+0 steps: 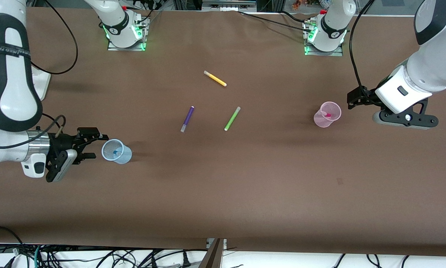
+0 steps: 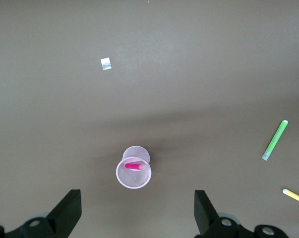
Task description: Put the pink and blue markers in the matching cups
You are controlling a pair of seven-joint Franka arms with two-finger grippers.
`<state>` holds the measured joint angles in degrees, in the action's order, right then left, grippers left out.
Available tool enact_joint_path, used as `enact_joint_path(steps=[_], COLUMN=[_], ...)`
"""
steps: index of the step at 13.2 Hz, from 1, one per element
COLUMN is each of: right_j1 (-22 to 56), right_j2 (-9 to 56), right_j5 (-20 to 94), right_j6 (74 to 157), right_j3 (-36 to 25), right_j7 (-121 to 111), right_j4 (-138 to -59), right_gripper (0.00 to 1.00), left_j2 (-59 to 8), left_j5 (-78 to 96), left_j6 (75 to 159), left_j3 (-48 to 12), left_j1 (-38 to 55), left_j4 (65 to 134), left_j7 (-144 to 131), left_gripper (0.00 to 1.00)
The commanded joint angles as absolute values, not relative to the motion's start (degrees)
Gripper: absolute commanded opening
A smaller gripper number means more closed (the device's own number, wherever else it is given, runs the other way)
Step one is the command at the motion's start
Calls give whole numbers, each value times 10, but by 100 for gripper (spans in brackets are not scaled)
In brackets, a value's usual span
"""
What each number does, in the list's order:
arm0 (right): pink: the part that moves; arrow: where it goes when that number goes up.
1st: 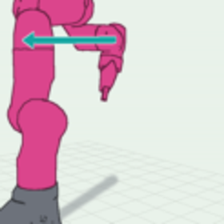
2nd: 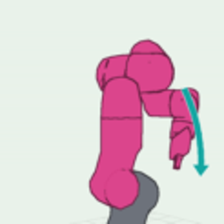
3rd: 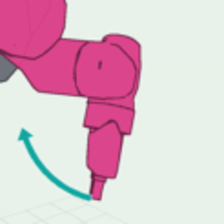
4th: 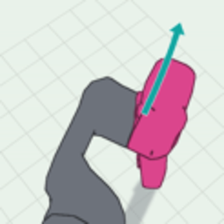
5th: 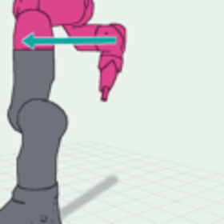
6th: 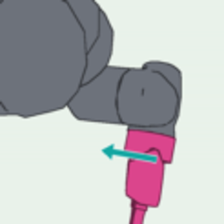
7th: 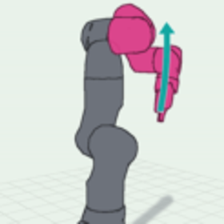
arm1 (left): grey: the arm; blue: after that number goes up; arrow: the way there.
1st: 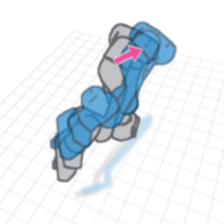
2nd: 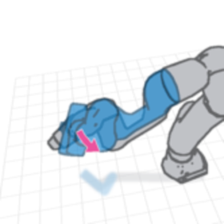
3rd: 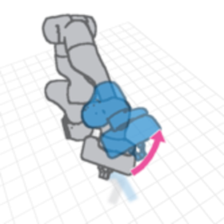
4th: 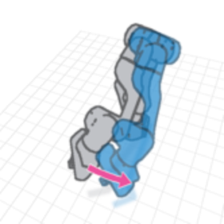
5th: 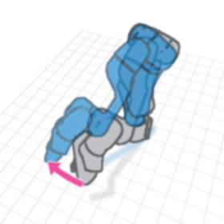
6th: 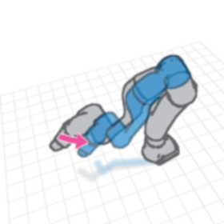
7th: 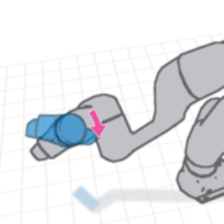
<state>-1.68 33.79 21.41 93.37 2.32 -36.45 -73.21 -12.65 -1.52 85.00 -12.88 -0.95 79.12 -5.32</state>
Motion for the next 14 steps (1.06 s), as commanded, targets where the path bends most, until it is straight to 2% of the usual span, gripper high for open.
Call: enact_joint_path(steps=[1,3,6,10,12,14], right_j1=[1,4,18,52,50,50], right_j2=[330,317,294,234,171,114], right_j5=[136,83,8,-53,-50,-50], right_j6=[893,862,825,780,801,857], right_j3=[24,22,24,25,25,33], right_j7=[-237,-166,-50,53,50,44], right_j4=[-694,-691,-691,-702,-771,-841], right_gripper=[100,100,100,100,100,100], left_j2=[-134,-128,-67,9,30,39], left_j5=[-29,-28,-30,-32,-31,-21], left_j6=[816,814,857,922,921,905], left_j3=[-127,-121,-98,-98,-98,-98], left_j1=[-4,-2,23,13,7,1], left_j4=[774,775,847,929,951,960], left_j7=[-60,-55,-60,-61,-70,-89], left_gripper=[100,100,100,100,100,100])
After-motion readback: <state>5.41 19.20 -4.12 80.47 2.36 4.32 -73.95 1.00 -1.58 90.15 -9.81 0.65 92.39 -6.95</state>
